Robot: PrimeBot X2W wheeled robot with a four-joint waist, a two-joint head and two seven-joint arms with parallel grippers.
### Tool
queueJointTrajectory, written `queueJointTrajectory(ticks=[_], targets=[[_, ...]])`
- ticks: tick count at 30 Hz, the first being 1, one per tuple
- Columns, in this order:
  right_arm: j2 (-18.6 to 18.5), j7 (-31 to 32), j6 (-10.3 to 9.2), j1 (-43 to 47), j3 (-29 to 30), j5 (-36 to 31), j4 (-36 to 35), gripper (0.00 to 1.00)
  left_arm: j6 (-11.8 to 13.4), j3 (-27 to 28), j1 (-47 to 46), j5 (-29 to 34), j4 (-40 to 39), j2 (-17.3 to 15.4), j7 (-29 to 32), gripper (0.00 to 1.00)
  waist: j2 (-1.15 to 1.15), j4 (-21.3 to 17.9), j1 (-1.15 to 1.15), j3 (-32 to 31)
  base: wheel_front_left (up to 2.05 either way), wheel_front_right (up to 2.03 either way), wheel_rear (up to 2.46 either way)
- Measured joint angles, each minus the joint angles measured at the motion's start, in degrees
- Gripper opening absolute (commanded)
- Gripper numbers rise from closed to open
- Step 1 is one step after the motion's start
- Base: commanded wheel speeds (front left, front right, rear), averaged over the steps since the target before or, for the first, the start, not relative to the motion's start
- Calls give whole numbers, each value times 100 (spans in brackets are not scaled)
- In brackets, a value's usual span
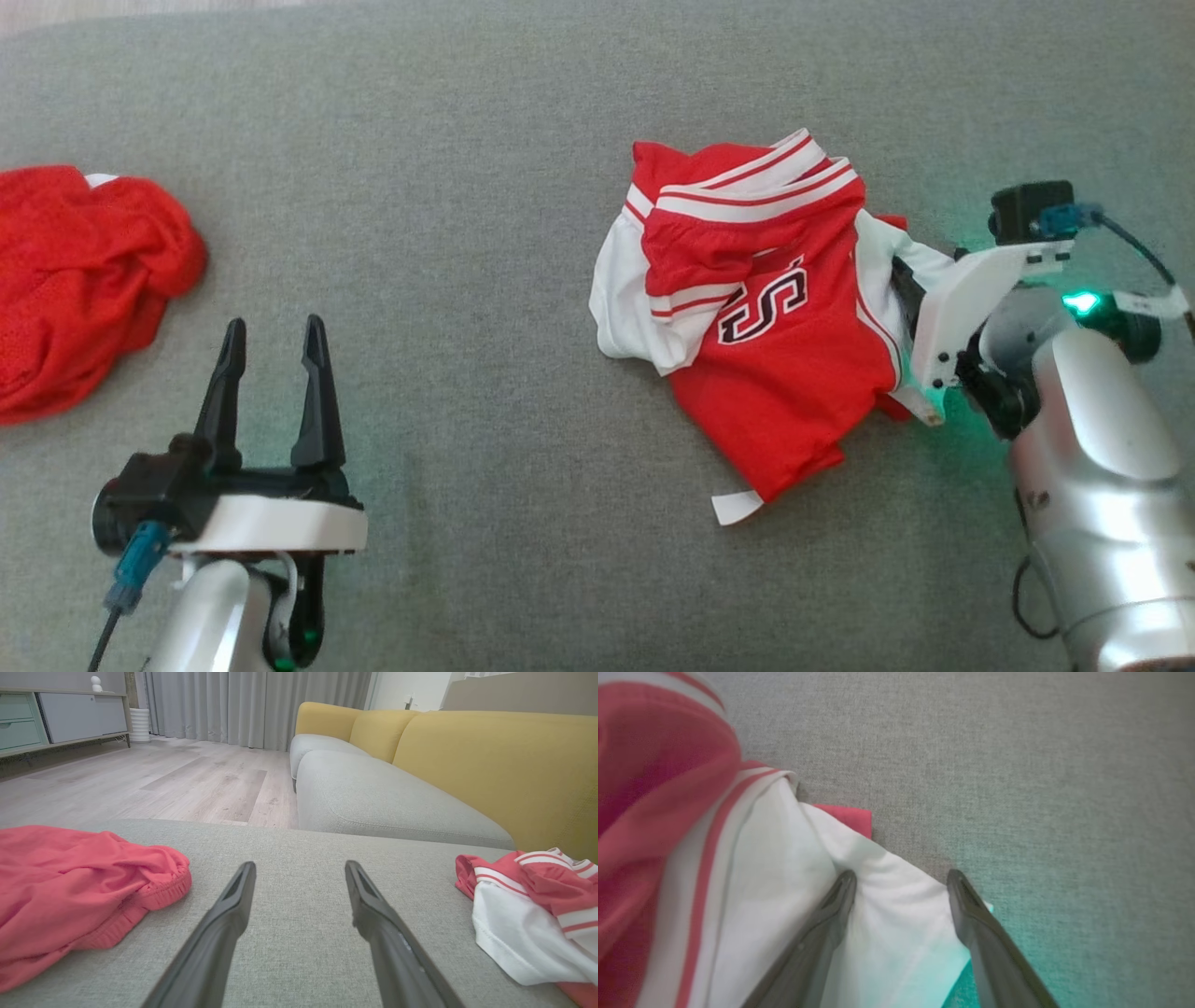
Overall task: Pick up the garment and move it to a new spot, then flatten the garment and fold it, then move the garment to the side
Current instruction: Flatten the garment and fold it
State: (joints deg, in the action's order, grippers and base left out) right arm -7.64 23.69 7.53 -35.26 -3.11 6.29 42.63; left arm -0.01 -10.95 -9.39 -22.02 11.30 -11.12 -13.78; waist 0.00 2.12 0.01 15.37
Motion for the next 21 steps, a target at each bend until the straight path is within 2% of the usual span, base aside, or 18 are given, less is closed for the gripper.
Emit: queueJointTrajectory(ticks=[1,2,3,9,12,14,18,21], targets=[[-10,65,0,-47,-31,54,70,96,0,1,-1,-1,2,4,0,100,0,-3,-1,-11,0,0,0],[-20,140,0,-74,-78,113,130,18,-1,1,-1,-1,8,7,-11,100,0,-9,-1,-24,0,0,0],[-23,180,0,-91,-132,174,167,0,0,7,0,-1,21,8,-36,100,0,-18,-1,-41,0,0,0],[-37,249,0,-36,-444,569,224,0,-3,34,4,-1,77,7,-49,100,0,-143,0,-226,0,0,0],[-18,194,0,199,-537,1071,-14,0,-12,37,30,-1,101,14,-49,100,0,-176,0,-371,0,0,0],[41,203,0,426,-644,1648,-443,0,-51,37,40,-1,119,38,-51,100,0,-183,-1,-479,0,0,0],[245,444,0,518,-999,3015,-1946,0,-51,48,74,-1,120,76,-51,100,0,-186,-1,-677,0,0,0],[308,589,0,310,-1198,3498,-2859,0,-51,81,158,-1,119,104,-54,100,0,-162,-1,-779,0,0,0]])
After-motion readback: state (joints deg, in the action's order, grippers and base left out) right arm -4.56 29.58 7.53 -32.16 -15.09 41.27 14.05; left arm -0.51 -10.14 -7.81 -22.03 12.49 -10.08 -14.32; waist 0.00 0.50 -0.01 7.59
